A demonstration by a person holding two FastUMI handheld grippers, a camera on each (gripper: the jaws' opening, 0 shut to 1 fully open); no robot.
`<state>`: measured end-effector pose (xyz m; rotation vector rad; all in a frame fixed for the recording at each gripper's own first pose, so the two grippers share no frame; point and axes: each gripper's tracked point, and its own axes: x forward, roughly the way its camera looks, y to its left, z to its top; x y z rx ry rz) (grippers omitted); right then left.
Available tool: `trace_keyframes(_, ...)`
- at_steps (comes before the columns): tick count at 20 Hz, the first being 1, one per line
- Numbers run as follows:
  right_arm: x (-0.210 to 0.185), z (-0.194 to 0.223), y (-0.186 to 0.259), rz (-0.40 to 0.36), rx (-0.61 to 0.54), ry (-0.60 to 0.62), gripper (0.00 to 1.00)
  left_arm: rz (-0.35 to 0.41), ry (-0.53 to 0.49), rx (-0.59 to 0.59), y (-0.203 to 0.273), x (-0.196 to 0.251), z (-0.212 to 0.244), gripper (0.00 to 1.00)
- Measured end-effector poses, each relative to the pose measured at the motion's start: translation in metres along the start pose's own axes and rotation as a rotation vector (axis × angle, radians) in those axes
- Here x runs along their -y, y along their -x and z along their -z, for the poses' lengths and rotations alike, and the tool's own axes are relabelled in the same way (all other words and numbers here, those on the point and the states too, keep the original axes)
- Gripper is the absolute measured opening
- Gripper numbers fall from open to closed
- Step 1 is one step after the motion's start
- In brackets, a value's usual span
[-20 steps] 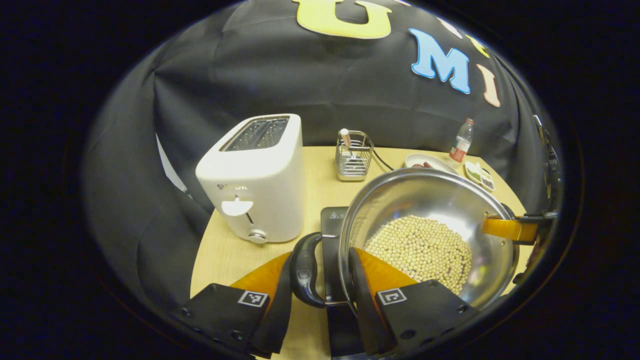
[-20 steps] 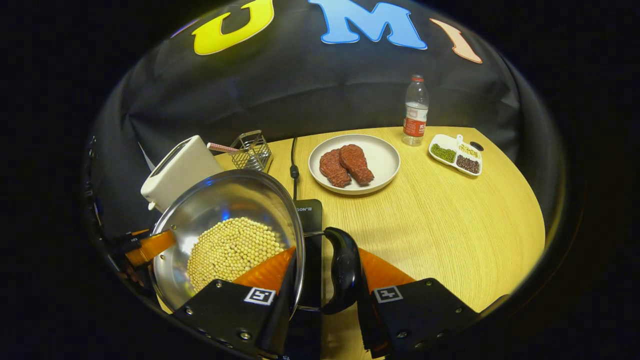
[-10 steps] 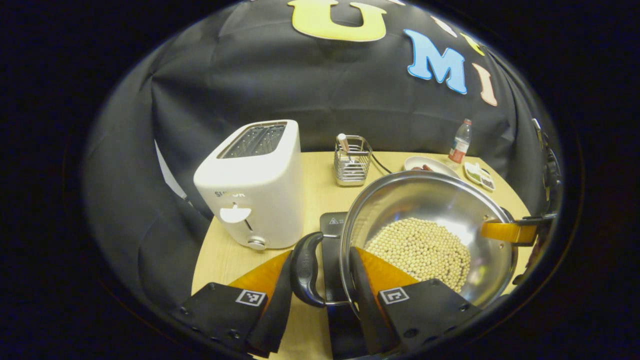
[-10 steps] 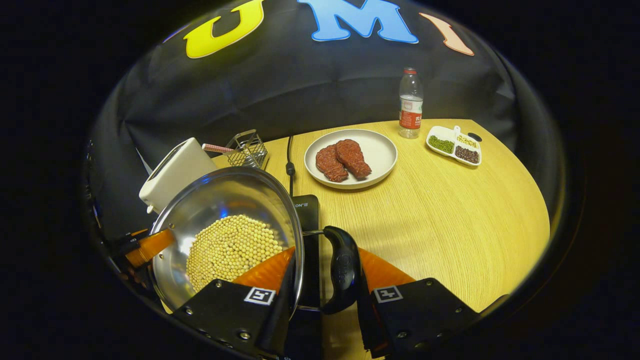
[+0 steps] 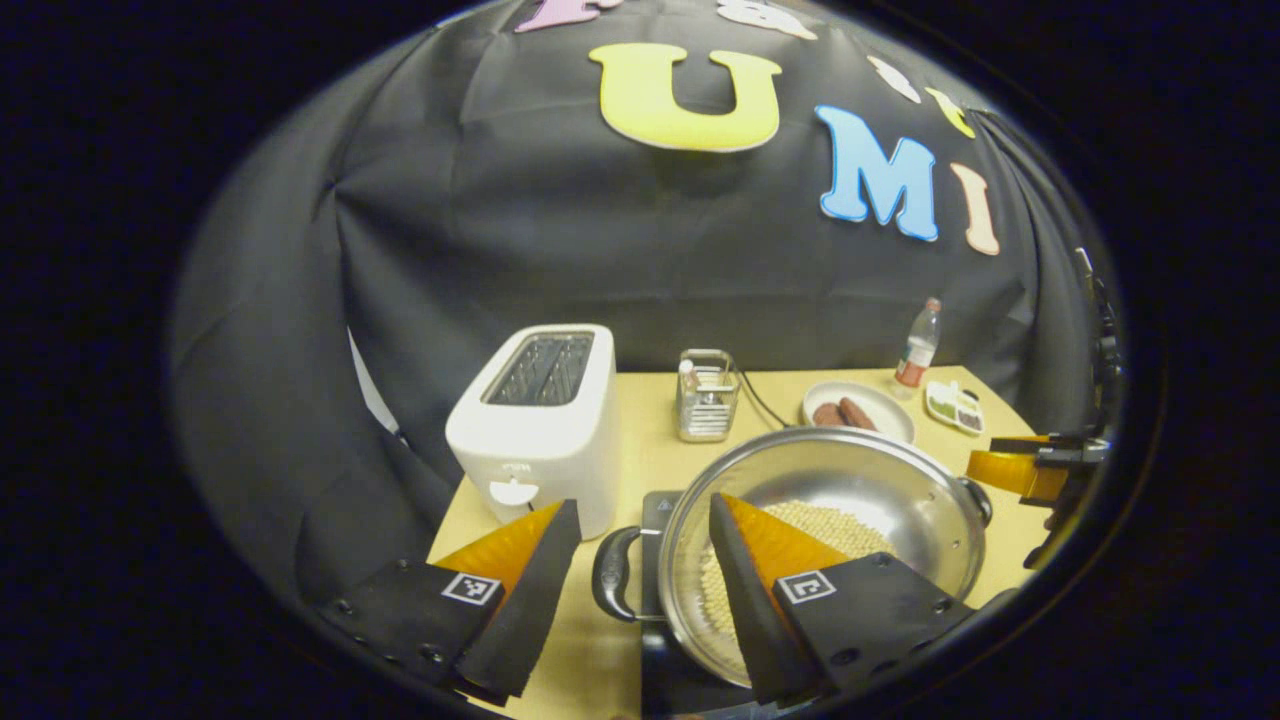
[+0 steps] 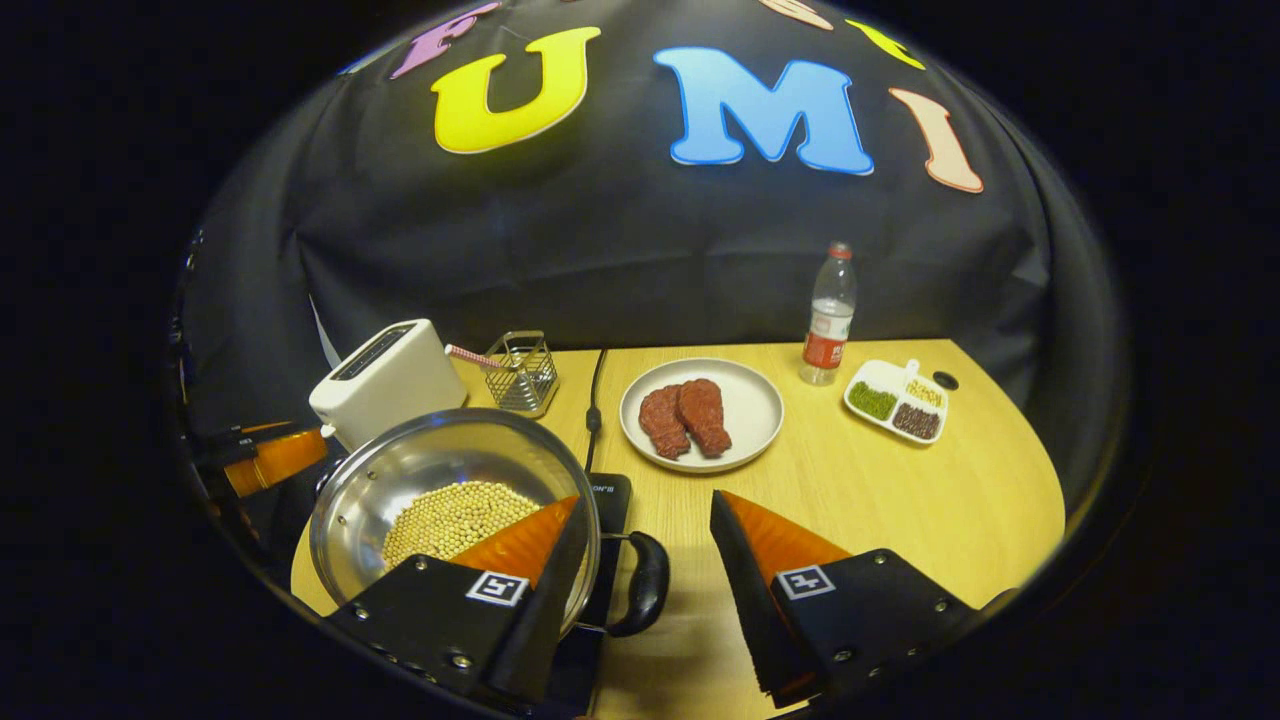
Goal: First push the handle of the pot to place it horizontally, then grasp the pot with both hands and set it on the induction cooktop.
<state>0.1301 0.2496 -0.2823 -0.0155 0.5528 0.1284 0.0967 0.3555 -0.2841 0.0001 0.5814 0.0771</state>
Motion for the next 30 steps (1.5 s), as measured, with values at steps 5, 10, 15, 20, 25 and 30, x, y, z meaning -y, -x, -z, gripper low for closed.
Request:
trace_keyframes(5, 0.037, -0.058, 0.063, 0.002, 0.137, -0.015, 0.75, 0.03, 0.024, 0.198, 0.064, 0.084, -0.08, 0.87)
trace_keyframes(10, 0.089, -0.116, 0.142, 0.019, 0.297, -0.04, 0.75, 0.109, 0.047, 0.371, 0.145, 0.192, -0.141, 0.85)
trace_keyframes(15, 0.139, -0.155, 0.214, 0.061, 0.44, -0.002, 0.75, 0.124, 0.014, 0.487, 0.204, 0.27, -0.182, 0.84)
trace_keyframes(20, 0.17, -0.169, 0.251, 0.047, 0.522, 0.045, 0.99, 0.113, 0.003, 0.541, 0.234, 0.324, -0.189, 0.94)
trace_keyframes(25, 0.182, -0.164, 0.262, -0.011, 0.526, 0.052, 0.99, 0.066, 0.006, 0.522, 0.242, 0.346, -0.183, 0.95)
trace_keyframes(30, 0.183, -0.165, 0.265, -0.021, 0.523, 0.034, 0.99, 0.048, 0.025, 0.524, 0.248, 0.348, -0.18, 0.99)
